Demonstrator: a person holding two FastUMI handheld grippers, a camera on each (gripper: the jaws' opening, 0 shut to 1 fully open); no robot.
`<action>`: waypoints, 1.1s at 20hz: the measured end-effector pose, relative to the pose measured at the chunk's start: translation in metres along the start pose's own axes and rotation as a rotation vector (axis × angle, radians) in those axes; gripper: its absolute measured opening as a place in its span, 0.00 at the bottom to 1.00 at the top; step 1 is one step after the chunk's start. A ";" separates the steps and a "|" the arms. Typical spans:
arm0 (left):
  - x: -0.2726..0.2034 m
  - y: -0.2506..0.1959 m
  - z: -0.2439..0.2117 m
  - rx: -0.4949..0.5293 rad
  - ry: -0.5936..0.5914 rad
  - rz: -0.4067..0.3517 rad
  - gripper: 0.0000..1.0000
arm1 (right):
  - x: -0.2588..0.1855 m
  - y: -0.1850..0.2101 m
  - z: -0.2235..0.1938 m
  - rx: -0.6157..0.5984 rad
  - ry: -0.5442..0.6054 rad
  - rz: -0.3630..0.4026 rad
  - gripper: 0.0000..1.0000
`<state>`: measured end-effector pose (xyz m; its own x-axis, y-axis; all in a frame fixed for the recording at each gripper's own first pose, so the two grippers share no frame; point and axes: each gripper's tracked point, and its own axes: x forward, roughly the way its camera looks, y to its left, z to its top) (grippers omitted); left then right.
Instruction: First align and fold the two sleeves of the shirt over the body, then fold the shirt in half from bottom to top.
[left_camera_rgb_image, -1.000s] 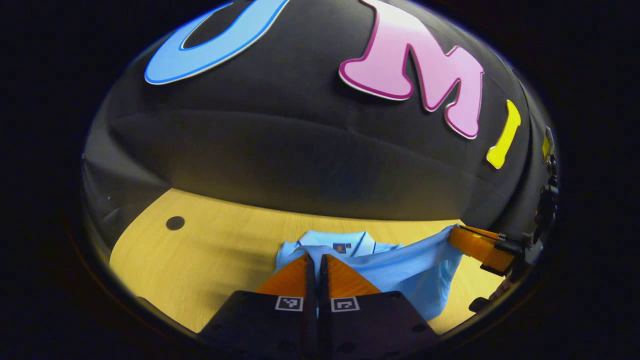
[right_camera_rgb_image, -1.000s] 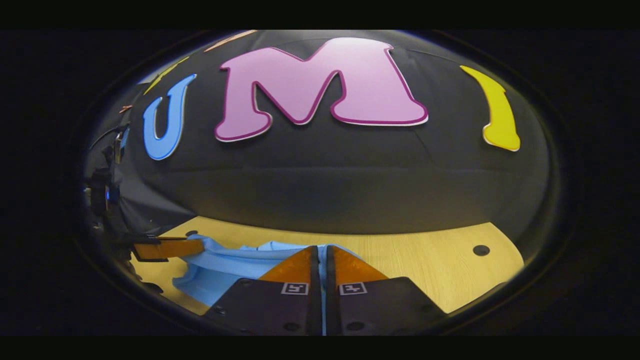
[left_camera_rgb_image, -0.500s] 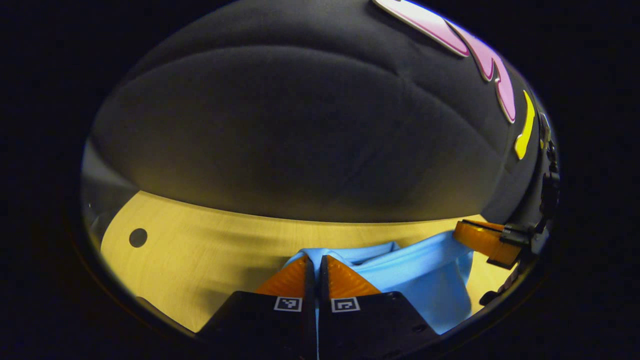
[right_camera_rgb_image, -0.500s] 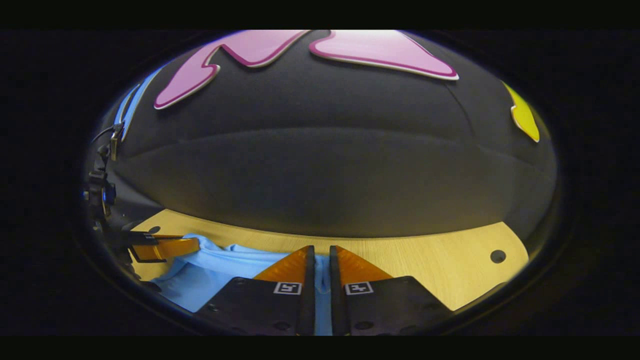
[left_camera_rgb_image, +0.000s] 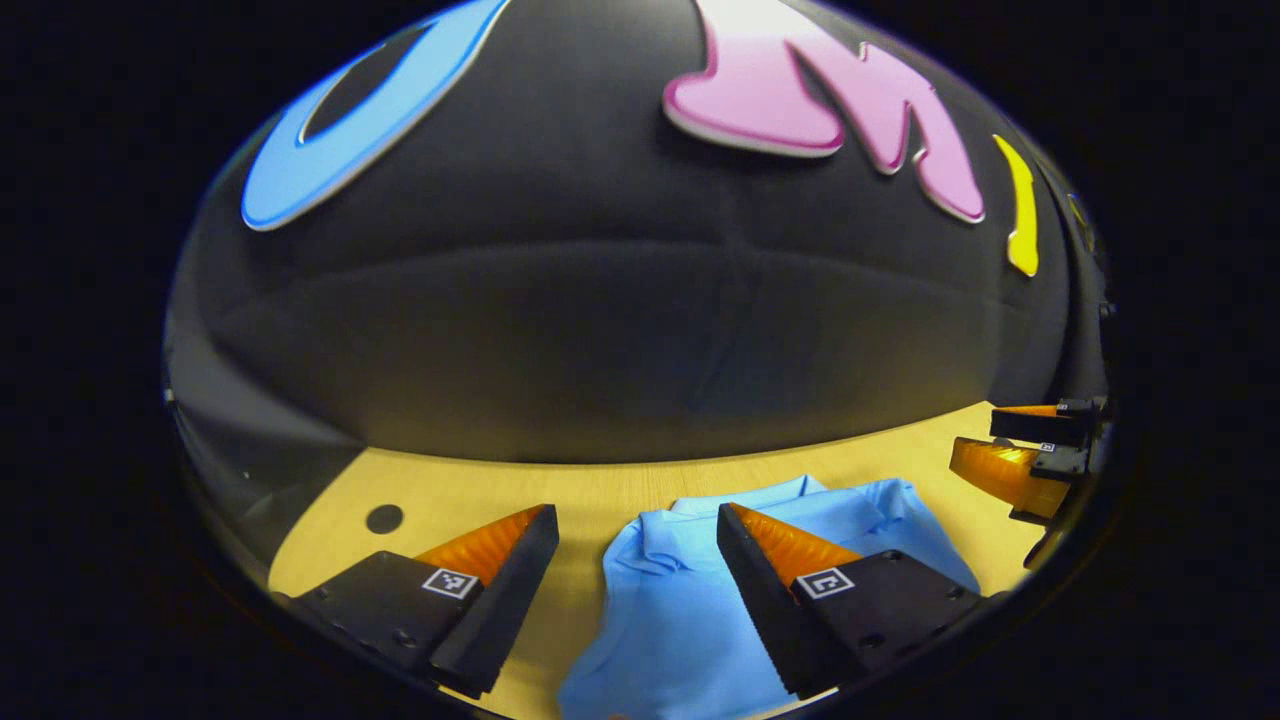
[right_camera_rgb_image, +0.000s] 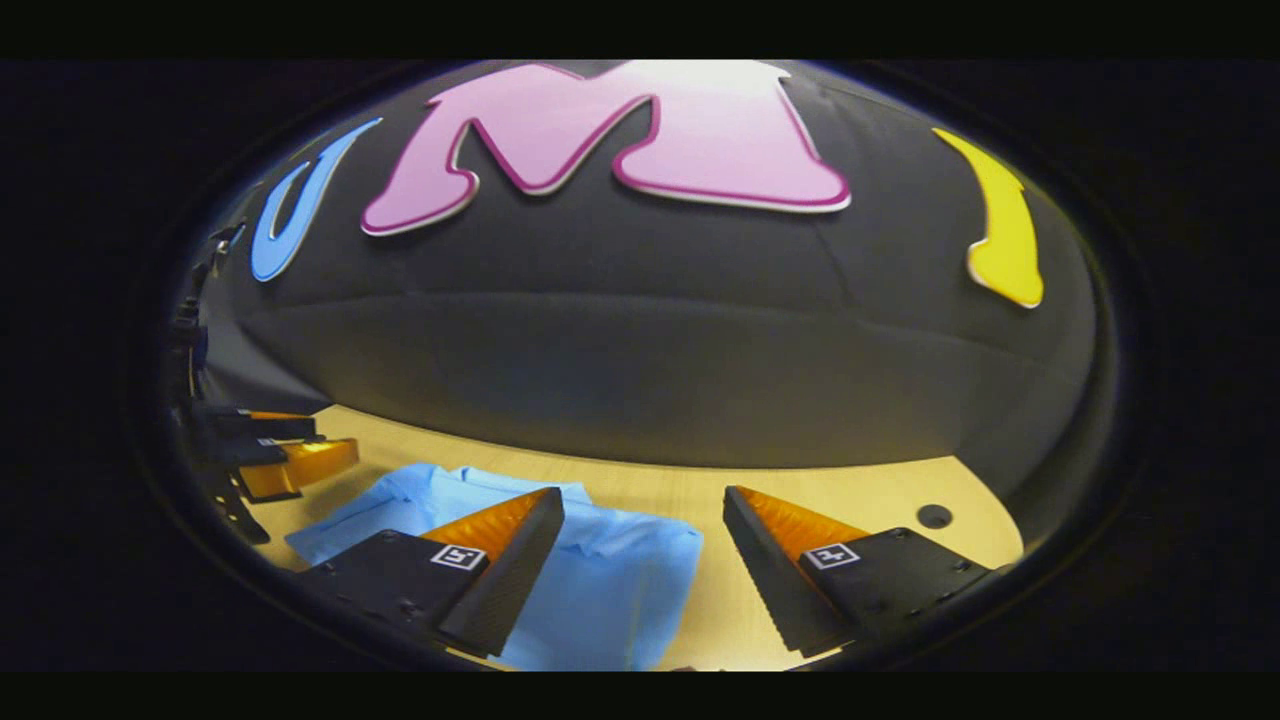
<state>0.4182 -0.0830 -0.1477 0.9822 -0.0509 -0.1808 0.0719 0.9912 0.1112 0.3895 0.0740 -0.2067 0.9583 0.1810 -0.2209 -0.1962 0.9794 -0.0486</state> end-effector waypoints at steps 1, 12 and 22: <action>-0.022 -0.003 0.004 0.013 -0.028 -0.007 0.99 | -0.020 -0.005 0.003 -0.009 -0.011 -0.014 0.98; -0.292 -0.023 0.058 0.022 -0.209 -0.048 0.98 | -0.284 -0.004 0.100 0.037 -0.212 -0.077 0.98; -0.486 -0.022 0.047 -0.150 -0.280 -0.020 1.00 | -0.449 0.033 0.058 -0.004 -0.094 -0.006 0.96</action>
<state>-0.0526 -0.0853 -0.0165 0.9920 -0.0819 0.0965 0.0860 0.9955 -0.0393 -0.0349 0.0300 -0.0529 0.9747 0.1834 -0.1278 -0.1914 0.9800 -0.0540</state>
